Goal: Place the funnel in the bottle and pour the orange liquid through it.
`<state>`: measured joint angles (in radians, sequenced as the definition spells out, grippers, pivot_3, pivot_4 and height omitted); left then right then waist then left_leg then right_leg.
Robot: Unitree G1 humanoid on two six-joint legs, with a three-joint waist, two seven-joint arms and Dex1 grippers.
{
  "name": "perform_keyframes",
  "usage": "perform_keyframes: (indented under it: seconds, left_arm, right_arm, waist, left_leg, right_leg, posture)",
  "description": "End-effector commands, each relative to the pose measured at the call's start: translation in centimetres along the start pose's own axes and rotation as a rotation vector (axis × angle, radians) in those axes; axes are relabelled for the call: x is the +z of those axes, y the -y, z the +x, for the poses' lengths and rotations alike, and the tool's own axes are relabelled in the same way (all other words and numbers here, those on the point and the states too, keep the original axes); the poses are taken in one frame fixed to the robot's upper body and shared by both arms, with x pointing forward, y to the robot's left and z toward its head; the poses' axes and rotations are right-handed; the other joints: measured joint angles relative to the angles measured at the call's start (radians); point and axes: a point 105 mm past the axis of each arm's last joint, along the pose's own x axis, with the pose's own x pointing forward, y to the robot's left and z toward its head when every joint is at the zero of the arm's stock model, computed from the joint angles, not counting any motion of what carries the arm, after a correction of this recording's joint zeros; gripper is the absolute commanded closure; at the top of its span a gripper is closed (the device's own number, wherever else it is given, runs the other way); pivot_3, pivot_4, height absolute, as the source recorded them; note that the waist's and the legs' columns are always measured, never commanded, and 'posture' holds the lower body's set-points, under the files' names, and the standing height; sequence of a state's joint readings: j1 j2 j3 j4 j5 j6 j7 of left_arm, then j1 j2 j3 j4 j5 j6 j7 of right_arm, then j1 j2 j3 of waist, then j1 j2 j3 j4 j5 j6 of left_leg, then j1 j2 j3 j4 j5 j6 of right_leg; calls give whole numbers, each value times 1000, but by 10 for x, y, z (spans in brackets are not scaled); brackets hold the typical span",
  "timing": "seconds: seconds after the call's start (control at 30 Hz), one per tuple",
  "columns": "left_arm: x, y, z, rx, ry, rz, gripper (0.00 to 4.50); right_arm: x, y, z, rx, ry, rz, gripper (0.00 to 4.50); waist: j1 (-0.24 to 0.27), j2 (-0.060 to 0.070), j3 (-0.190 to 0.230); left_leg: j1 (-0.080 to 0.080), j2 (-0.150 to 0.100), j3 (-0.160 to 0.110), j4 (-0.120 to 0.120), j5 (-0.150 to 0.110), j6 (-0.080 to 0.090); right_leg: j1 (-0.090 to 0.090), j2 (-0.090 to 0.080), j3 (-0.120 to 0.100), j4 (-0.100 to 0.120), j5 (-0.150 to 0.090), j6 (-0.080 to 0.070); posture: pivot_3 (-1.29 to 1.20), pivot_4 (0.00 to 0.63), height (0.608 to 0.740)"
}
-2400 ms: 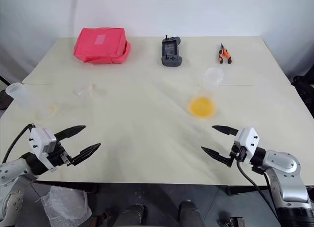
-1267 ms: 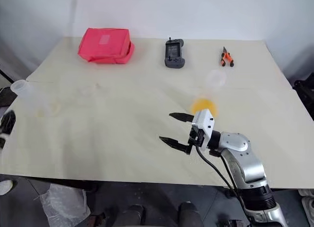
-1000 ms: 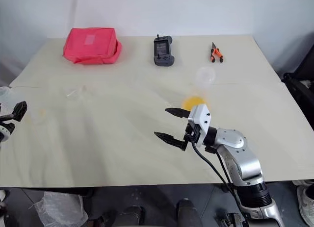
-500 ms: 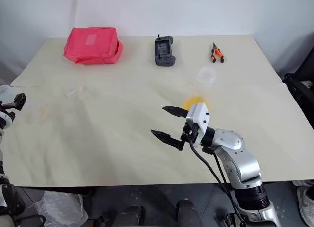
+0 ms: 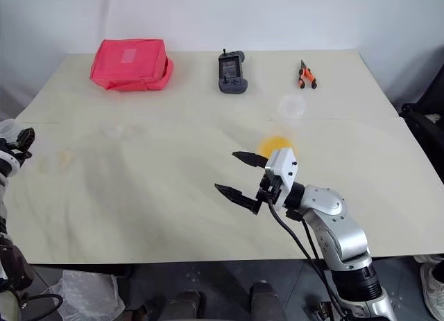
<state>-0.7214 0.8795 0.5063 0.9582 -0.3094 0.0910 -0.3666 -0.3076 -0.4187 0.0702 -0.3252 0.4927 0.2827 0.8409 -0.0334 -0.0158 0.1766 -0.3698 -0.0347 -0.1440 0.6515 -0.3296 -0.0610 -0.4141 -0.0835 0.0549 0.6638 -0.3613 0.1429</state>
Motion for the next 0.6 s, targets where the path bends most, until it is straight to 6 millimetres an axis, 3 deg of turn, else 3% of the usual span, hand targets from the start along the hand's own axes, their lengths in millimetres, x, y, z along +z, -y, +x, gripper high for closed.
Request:
perform_keyframes:
  seconds: [0.03, 0.13, 0.2, 0.3, 0.4, 0.47, 0.6]
  left_arm:
    - [53, 25, -8, -221, 175, 57, 2141]
    - [74, 79, -35, -600, 199, 93, 2141]
    - [71, 114, -59, -839, 138, 116, 2141]
    - [53, 166, -83, -1106, 43, 155, 2141]
    - [39, 207, -93, -1249, 17, 169, 2141]
    - [26, 255, -103, -1410, 15, 137, 2141]
    - [-3, 318, -104, -1527, 63, 142, 2141]
  right_arm:
    - [15, 3, -6, -17, 37, -62, 0]
    - [18, 9, -19, -56, 17, -79, 0]
    - [16, 12, -32, -77, -19, -92, 0]
    - [8, 15, -58, -115, -97, -111, 0]
    - [-4, 11, -81, -103, -196, -138, 0]
    - [-10, 16, -100, -157, -238, -116, 0]
    - [-6, 20, -105, -219, -229, -127, 0]
  waist:
    - [0, 0, 0]
    - [1, 0, 0]
    - [1, 0, 0]
    - [10, 1, 0]
    - [15, 2, 0]
    - [24, 2, 0]
    - [31, 1, 0]
  left_leg:
    - [0, 0, 0, 0, 0, 0]
    - [-1, 1, 0, 0, 0, 0]
    - [-1, 3, 0, 0, 0, 1]
    - [-1, 2, 0, -1, -1, 2]
    - [-1, -3, -1, -1, 1, 5]
    - [0, -7, 3, 0, 2, 6]
    - [-1, -8, 13, 9, 2, 8]
  right_leg:
    - [0, 0, 0, 0, 0, 0]
    - [0, -1, 0, 0, 0, 0]
    - [0, -6, -1, -1, 0, 0]
    - [1, -11, -3, -2, 0, 0]
    - [3, -11, -7, -3, 0, 1]
    - [4, -11, -7, -3, 1, 2]
    - [7, -11, -8, -3, 2, 4]
  posture:
    - [0, 150, 740]
    - [0, 150, 740]
    - [0, 150, 740]
    - [0, 150, 740]
    - [0, 150, 740]
    - [0, 150, 740]
    - [0, 150, 740]
